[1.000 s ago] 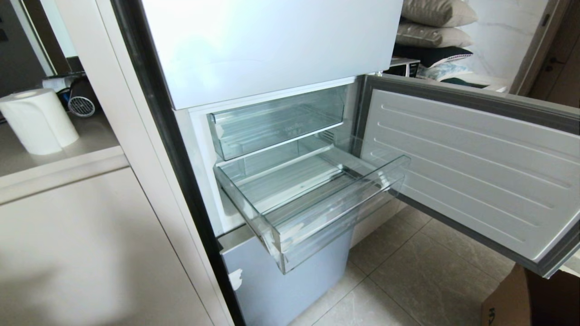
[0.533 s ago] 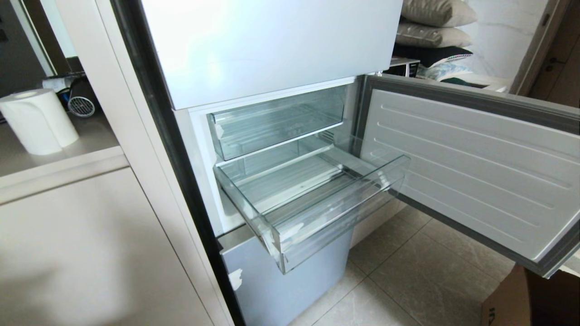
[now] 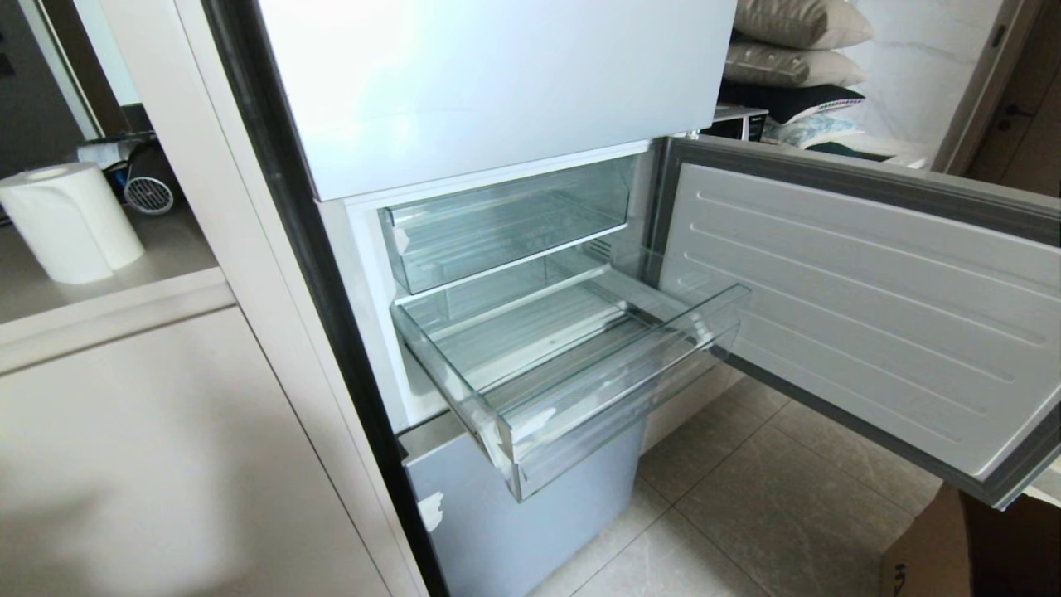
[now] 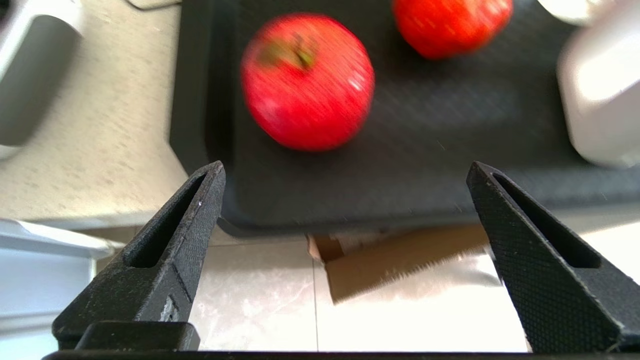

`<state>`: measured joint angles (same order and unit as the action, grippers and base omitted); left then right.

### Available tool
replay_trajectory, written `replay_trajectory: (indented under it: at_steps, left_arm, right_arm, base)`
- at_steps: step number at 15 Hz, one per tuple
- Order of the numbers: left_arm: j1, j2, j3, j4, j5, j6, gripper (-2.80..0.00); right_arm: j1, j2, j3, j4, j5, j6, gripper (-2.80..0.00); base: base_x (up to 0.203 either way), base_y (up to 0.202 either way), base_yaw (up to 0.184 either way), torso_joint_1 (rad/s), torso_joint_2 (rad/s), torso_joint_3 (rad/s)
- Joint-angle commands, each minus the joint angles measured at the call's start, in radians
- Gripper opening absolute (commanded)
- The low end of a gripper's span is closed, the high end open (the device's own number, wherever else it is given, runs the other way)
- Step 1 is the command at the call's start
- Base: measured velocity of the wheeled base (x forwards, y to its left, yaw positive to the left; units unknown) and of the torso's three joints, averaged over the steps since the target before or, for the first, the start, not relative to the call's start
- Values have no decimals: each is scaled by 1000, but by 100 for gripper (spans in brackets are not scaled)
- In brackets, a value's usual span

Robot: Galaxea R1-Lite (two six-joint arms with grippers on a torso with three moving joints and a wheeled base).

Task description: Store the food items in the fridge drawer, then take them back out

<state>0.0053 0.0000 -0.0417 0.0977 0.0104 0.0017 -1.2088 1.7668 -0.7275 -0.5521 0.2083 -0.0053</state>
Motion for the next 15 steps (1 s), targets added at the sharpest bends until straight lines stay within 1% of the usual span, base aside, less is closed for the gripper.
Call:
replay_trajectory:
  at_steps: [1,4,6,8,10,13,15]
  left_arm:
    - [1,2,0,1,0,0,-280]
    - [1,2,0,1,0,0,-280]
    - [1,2,0,1,0,0,-280]
    - [1,2,0,1,0,0,-280]
    - [1,2,0,1,0,0,-280]
    - [1,2,0,1,0,0,-280]
    - [1,2,-1,1,0,0,-280]
  right_arm:
    - [20,24,-34,-3,-10,-2,0]
    - [47,55,-54,-32,-32,-2,0]
    - [68,90,-86,-42,-74,-4,0]
    - [88,141,-129,-41,-91,-4,0]
    - [114,203,-172,-42,-128,-3,0]
    - [145,265,-220,-43,-139,6,0]
    - [150,287,-233,-43,-139,10,0]
  base:
    - [0,0,0,0,0,0]
    - [0,0,0,0,0,0]
    - [0,0,0,0,0,0]
    - [0,0,0,0,0,0]
    - [0,0,0,0,0,0]
    - [0,0,0,0,0,0]
    - [0,0,0,0,0,0]
